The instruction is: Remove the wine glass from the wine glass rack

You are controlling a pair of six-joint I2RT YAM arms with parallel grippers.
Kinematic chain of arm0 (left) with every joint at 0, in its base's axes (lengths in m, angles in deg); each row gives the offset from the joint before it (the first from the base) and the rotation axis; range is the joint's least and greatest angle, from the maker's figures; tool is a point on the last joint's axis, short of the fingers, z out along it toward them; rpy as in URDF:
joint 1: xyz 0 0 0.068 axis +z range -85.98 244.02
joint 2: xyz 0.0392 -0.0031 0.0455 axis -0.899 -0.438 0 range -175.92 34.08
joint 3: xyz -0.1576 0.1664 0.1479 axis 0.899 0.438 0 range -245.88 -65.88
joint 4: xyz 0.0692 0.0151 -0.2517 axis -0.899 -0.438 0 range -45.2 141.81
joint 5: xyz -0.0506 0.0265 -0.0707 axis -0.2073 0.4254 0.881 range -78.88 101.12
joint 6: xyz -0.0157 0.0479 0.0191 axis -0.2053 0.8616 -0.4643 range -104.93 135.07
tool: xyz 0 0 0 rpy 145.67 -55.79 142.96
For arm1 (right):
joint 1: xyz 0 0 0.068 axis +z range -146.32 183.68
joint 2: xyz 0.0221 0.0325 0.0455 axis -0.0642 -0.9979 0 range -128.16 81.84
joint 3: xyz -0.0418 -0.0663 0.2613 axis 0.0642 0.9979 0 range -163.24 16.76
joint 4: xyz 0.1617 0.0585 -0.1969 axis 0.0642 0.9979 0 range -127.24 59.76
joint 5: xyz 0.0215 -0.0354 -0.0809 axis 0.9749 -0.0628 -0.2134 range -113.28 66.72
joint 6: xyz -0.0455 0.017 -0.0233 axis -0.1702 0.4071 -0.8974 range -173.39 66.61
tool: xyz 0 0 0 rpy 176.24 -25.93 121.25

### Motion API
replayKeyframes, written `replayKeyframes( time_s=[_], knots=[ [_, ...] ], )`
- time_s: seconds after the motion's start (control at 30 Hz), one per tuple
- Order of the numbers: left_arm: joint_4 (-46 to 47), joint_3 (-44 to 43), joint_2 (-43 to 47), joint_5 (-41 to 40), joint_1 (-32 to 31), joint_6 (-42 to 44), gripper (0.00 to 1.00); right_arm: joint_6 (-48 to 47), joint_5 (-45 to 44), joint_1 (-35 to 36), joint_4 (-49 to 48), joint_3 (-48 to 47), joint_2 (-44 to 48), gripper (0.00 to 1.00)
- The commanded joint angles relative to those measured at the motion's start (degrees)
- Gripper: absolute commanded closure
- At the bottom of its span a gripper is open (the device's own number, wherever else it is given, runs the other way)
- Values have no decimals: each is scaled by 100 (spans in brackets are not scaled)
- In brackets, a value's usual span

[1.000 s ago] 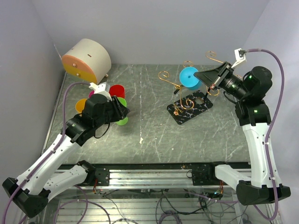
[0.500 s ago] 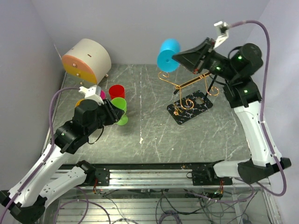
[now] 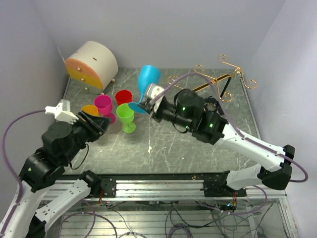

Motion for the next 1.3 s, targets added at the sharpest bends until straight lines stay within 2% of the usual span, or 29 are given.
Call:
replayKeyframes(
  time_s=[0.0,0.17,0.33,0.57,0.97,1.27],
  knots=[
    [-418,-352,137,-108,35,-665,48,-1396,-1337,534,-1014,787,423,100],
    [-503,-425,86,443,32,-1107,43,-1870,-1808,1138,-2142,1749,623,100],
    [-4,155,285,975,35,-1614,41,-2512,-2141,1780,-3350,2566,615,100],
    [452,635,519,1273,31,-2032,41,-2960,-2478,2208,-4096,3036,283,100],
    [820,1132,655,1577,31,-2319,43,-2945,-2434,2458,-4570,3282,-66,100],
    [1316,1516,513,1876,31,-2370,49,-2806,-2069,2545,-4633,3290,-148,100]
  ],
)
